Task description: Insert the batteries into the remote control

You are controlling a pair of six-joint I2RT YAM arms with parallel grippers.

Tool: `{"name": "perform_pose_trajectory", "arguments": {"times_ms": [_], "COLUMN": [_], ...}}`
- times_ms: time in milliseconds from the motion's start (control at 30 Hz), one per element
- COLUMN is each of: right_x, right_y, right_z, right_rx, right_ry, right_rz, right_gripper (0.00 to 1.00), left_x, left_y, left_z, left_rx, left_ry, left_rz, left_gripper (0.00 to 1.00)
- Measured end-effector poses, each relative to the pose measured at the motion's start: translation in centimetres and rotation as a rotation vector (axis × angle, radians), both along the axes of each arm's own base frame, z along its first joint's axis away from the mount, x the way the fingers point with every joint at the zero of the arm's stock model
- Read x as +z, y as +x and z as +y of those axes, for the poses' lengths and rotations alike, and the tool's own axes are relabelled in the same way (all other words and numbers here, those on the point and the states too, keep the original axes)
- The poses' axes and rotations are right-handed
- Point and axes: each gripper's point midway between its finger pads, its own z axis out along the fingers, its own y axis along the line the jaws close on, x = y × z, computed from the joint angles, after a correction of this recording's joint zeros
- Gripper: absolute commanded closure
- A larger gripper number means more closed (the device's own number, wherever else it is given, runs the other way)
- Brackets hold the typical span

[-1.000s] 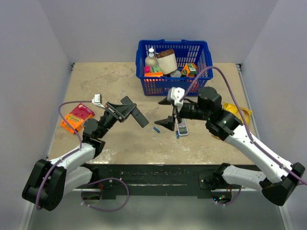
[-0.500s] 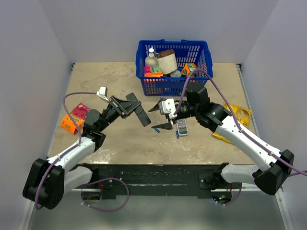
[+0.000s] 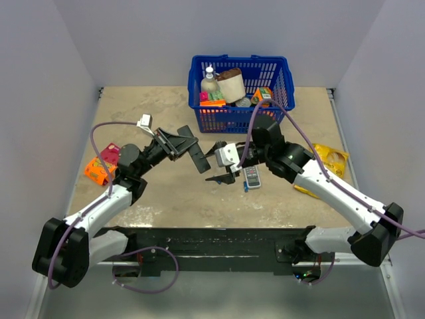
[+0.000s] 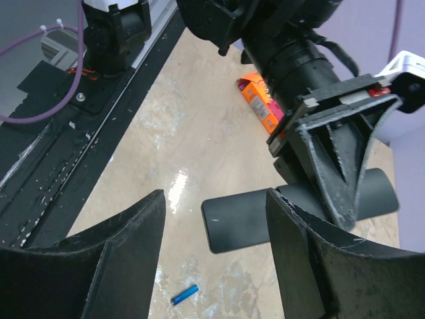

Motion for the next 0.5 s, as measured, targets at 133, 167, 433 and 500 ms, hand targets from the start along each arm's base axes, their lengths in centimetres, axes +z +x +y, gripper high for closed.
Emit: {"name": "perform_pose_trajectory", "arguments": {"times_ms": [133, 167, 433, 500], "right_x": [-1.0, -1.1, -2.0, -2.2], "right_y": [0.0, 0.0, 0.7, 0.8], "right_z": [0.5, 0.6, 0.8, 0.9], "right_rx": [0.004, 0.003, -0.009, -0.01], "right_ry": [-0.026, -0.03, -0.053, -0.057], "right_rz": [-0.004, -0.005, -0.018, -0.016], "right_gripper": [0.37, 0.37, 0.39, 0.39], "left_x": [0.0, -0.1, -0.2, -0.2], "left_y": [0.2, 0.2, 0.1, 0.0], "left_z": [-0.3, -0.3, -0.6, -0.6], "left_rx": [-0.011, -0.013, -0.034, -0.04], "left_ry": [0.005, 0.005, 0.009, 0.009], "left_rz": [0.008, 0.009, 0.012, 0.012], "left_gripper": [1.0, 1.0, 1.0, 1.0]}}
